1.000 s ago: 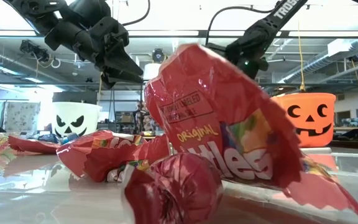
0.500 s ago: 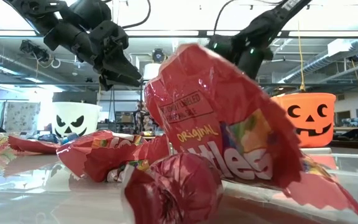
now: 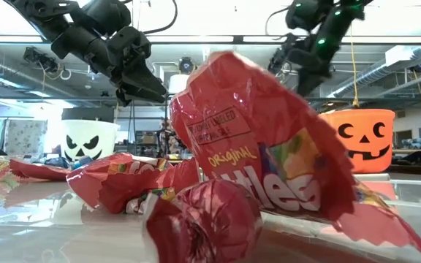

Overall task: Sort candy by brand, put in halloween buckets
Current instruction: Put the red candy into the top orange bucket

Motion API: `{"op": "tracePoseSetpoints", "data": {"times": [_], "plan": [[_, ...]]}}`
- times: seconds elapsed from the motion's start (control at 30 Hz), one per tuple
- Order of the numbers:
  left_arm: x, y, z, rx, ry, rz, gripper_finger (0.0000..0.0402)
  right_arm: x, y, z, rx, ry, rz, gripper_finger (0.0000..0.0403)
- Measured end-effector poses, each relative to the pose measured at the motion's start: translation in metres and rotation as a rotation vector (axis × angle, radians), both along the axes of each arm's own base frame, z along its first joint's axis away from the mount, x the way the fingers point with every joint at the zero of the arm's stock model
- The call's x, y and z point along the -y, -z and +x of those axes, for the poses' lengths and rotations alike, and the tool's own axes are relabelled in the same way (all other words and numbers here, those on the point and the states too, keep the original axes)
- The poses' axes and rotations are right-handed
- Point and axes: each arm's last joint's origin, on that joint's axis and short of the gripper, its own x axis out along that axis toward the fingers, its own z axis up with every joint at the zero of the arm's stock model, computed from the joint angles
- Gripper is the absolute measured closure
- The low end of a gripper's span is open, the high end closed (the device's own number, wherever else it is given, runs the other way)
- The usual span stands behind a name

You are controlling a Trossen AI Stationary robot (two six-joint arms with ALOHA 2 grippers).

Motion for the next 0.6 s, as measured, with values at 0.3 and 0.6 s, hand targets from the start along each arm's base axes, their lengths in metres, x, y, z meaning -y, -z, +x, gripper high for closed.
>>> {"op": "tracePoseSetpoints", "data": {"times": [0.3,0.6], "plan": [[-0.001,0.000,0.000,-0.004,-0.028,0.021,0.0245,0.021,-0.004,-0.060,-0.155,0.328,0.060,0.0402],[-0.001,0.000,0.000,-0.005,-0.042,0.019,0.0245,0.039,0.042,-0.091,-0.179,0.446,0.222,0.0394]]}}
